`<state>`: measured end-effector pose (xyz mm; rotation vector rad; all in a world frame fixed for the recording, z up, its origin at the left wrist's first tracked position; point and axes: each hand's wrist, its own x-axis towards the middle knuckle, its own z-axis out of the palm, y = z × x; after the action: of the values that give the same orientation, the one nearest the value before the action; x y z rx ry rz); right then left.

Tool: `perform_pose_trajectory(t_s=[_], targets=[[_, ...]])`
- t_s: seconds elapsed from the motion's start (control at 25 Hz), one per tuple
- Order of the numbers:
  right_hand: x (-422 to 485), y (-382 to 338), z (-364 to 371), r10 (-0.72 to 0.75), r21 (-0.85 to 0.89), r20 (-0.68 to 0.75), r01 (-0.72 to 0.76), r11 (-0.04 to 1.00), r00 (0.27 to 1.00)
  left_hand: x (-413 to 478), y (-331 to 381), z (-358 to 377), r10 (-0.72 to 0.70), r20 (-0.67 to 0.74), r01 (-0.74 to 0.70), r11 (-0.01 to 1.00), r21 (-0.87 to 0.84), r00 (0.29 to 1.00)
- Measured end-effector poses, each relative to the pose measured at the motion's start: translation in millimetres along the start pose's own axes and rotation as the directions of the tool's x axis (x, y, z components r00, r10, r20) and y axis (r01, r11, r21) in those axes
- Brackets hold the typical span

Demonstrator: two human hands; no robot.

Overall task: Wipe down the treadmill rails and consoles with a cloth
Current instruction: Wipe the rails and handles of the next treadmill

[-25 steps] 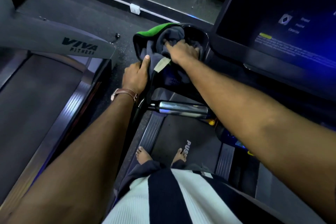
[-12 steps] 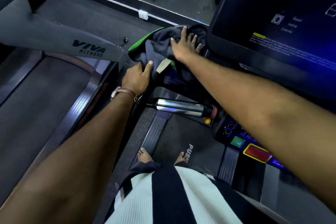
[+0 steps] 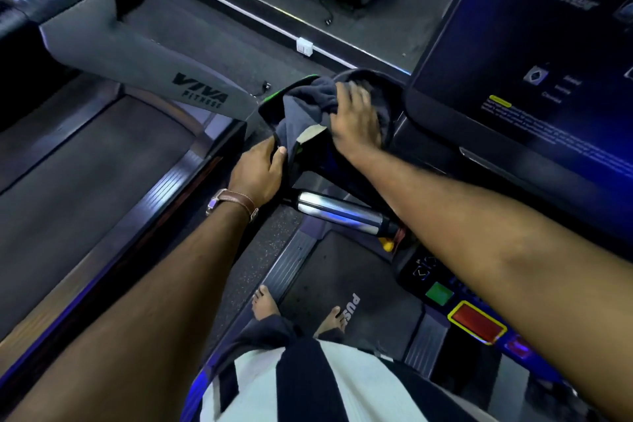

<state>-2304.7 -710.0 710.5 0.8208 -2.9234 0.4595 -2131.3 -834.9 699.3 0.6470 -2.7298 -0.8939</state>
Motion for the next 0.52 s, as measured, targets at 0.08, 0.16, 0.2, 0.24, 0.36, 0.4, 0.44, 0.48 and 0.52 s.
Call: perform_pose_trajectory(t_s=[0.08, 0.16, 0.2, 0.24, 0.36, 0.4, 0.44, 0.48, 0.52], targets=[[10.4, -12.4, 4.7, -0.129, -0.094, 0.149, 0.144, 0.985, 0.98, -7.2, -0.5, -1.2, 0.017, 0.0, -0.017, 1.0, 0.02, 1.0], [18.2, -30.6, 4.5, -0.276, -0.079, 0.275, 0.308, 0.948, 0.921, -15.2, 2.0, -3.7, -0.004, -0.012, 0.004, 0.999, 0.04, 1.0], [15.3, -40.9, 6.9, -0.359, -0.054, 0.288, 0.389, 0.92, 0.888, -19.3, 3.4, -5.5, -0.032, -0.016, 0.033, 0.998, 0.049, 0.999], [8.6, -51.3, 11.4, -0.432, -0.014, 0.287, 0.455, 0.891, 0.855, -23.9, 4.6, -8.0, -0.072, -0.025, 0.073, 0.995, 0.062, 0.997], [-17.7, -78.8, 25.0, -0.53, 0.025, 0.245, 0.541, 0.841, 0.812, -42.8, 2.2, -18.8, -0.183, -0.052, 0.188, 0.975, 0.116, 0.982], [-24.0, -82.8, 27.1, -0.543, 0.018, 0.227, 0.554, 0.832, 0.808, -49.9, -0.8, -21.2, -0.185, -0.043, 0.189, 0.974, 0.123, 0.982], [-29.8, -86.7, 28.5, -0.56, 0.019, 0.212, 0.57, 0.822, 0.801, -58.8, -4.3, -24.1, -0.186, -0.03, 0.188, 0.974, 0.126, 0.982], [-34.6, -90.2, 29.2, -0.576, 0.021, 0.196, 0.584, 0.811, 0.793, -67.1, -8.3, -26.6, -0.19, -0.024, 0.192, 0.973, 0.13, 0.981], [-40.8, -93.9, 31.0, -0.592, 0.021, 0.183, 0.599, 0.801, 0.785, -75.8, -12.9, -29.5, -0.209, -0.023, 0.21, 0.969, 0.133, 0.978]])
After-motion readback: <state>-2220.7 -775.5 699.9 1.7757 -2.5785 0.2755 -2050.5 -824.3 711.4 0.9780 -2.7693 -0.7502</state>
